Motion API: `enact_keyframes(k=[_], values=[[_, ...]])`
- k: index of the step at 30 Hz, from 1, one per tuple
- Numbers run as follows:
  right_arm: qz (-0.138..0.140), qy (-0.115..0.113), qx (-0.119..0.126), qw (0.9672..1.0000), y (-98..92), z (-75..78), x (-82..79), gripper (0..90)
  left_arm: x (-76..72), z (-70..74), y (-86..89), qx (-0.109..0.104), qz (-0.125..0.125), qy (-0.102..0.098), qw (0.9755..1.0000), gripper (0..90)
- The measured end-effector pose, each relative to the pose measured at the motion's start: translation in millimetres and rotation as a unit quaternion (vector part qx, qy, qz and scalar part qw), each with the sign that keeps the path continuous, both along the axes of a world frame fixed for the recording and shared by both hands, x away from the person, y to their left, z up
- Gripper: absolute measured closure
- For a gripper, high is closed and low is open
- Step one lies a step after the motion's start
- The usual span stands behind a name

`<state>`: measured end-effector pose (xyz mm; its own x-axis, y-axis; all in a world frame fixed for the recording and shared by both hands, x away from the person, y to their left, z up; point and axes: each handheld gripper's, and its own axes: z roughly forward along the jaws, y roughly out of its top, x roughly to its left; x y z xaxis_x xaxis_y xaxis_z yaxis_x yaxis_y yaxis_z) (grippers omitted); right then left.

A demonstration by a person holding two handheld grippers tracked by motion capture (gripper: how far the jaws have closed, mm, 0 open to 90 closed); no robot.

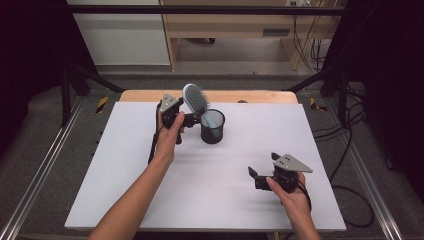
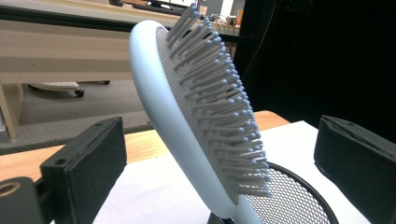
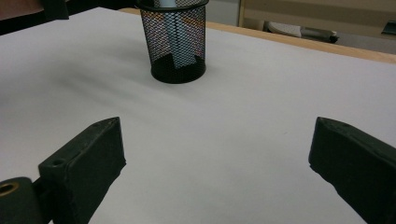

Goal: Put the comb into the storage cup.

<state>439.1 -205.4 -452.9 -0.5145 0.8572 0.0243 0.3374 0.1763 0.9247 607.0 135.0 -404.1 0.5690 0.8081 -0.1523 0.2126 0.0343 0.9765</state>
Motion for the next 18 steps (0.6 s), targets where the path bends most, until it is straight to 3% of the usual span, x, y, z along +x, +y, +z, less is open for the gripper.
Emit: enact_keyframes(k=[4,10,18], values=[[0.001,0.0,0.0,1.0,0.2,0.1,-0.1,3.6,-4.8,0.6,-1.0,0.006,-0.003,-0.005,1.0,2.6],[0.0,0.001,0.0,1.0,0.1,0.0,0.2,3.6,-15.0,1.0,-0.1,-0.009,-0.009,0.003,0.9999,2.5],[-0.001,0.001,0.0,1.0,-0.5,-0.1,0.7,3.6,-22.4,2.3,4.2,0.002,-0.008,0.003,1.0,2.6]])
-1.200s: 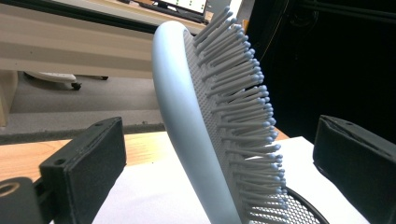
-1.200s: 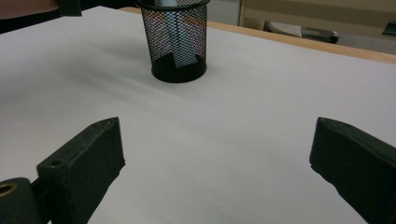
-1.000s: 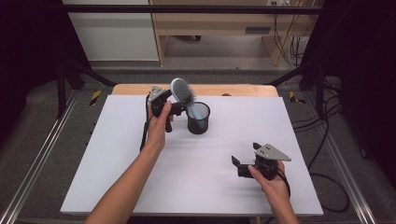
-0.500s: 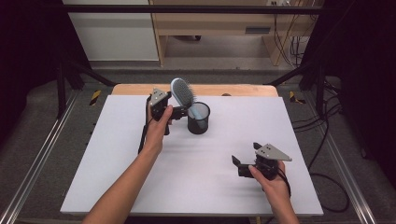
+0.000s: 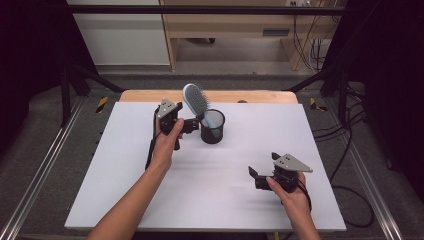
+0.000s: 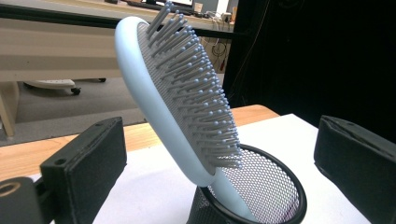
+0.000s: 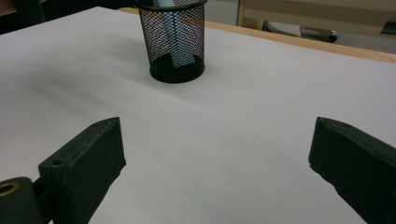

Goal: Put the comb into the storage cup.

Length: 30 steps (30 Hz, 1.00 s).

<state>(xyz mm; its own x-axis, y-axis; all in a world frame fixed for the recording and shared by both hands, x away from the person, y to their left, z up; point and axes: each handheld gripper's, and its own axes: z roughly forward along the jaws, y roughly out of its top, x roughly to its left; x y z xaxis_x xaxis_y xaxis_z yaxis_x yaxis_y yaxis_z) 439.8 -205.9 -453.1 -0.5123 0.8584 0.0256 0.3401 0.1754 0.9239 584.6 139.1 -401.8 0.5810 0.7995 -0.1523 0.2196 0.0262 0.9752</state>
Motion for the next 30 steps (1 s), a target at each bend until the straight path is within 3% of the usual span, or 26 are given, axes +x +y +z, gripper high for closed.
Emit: enact_keyframes(k=[14,30], values=[[0.001,0.0,0.0,1.0,0.0,0.3,0.4,3.6,-15.2,0.5,15.7,0.006,0.002,-0.001,1.0,2.6],[0.001,0.002,-0.002,1.0,2.1,-0.6,1.2,3.6,-28.6,3.4,55.5,0.007,0.023,-0.004,0.9997,2.4]])
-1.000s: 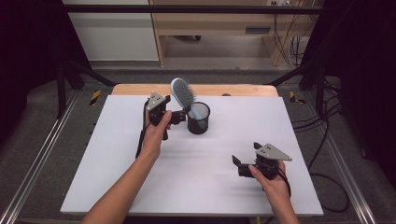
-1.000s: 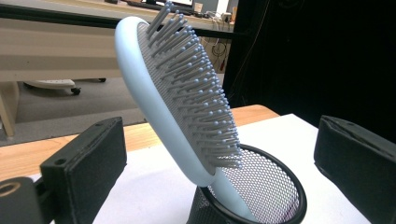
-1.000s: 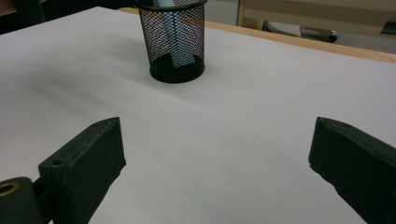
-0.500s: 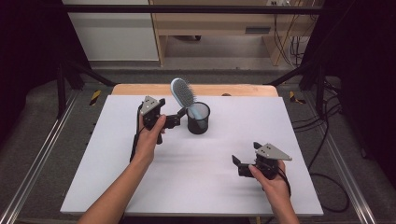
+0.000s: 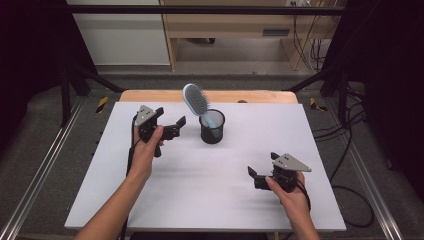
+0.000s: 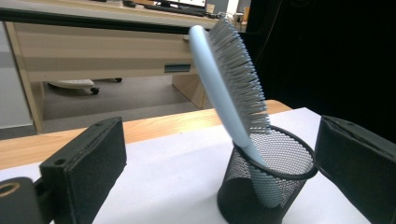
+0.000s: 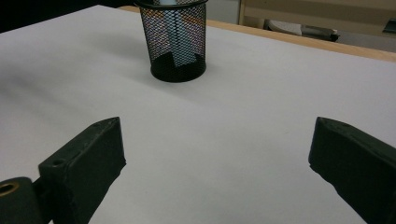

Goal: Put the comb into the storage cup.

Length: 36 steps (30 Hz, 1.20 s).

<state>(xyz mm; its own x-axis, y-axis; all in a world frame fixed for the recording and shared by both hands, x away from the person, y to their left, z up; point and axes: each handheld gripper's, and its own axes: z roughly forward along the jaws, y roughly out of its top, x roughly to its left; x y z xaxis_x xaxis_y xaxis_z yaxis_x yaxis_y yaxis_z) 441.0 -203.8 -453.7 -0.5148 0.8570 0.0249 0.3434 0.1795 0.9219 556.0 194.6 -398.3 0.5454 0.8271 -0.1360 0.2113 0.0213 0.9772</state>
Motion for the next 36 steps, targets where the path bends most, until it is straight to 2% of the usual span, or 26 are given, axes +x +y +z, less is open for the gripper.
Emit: enact_keyframes(k=[12,23,36], values=[[-0.001,0.0,0.003,1.0,-0.6,0.4,0.2,3.6,-9.6,-0.5,35.7,0.003,0.022,0.0,0.9997,2.4],[0.0,0.0,0.002,1.0,0.1,0.6,-0.1,3.5,-19.1,5.6,64.5,0.02,0.041,-0.017,0.9988,2.4],[0.001,0.0,0.003,1.0,-0.3,0.9,-0.5,3.3,-27.8,1.9,94.9,0.018,0.058,-0.02,0.9979,2.3]])
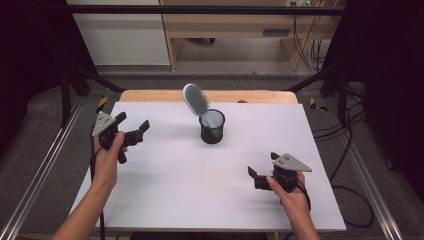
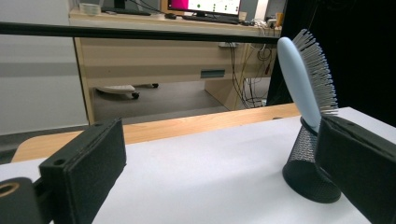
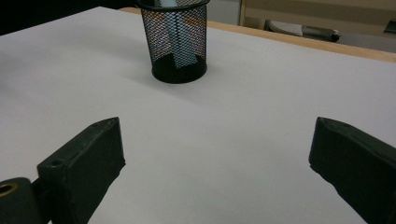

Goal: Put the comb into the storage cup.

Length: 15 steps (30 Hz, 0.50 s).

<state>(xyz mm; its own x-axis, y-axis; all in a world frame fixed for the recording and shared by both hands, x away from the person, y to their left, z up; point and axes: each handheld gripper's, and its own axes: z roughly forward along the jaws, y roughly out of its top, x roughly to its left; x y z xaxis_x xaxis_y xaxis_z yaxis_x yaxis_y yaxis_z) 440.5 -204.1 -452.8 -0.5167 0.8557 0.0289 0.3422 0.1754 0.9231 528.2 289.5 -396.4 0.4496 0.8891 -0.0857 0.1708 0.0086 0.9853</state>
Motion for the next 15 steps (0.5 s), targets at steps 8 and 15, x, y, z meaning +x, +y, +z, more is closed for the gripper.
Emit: enact_keyframes(k=[8,15], values=[[0.0,0.0,0.003,1.0,-0.5,0.3,0.0,3.3,-4.0,2.1,12.1,-0.005,0.007,-0.003,1.0,2.2],[0.001,0.001,0.004,1.0,-0.7,0.4,0.0,3.3,-8.3,9.6,17.1,-0.007,0.006,-0.008,0.9999,2.2]])
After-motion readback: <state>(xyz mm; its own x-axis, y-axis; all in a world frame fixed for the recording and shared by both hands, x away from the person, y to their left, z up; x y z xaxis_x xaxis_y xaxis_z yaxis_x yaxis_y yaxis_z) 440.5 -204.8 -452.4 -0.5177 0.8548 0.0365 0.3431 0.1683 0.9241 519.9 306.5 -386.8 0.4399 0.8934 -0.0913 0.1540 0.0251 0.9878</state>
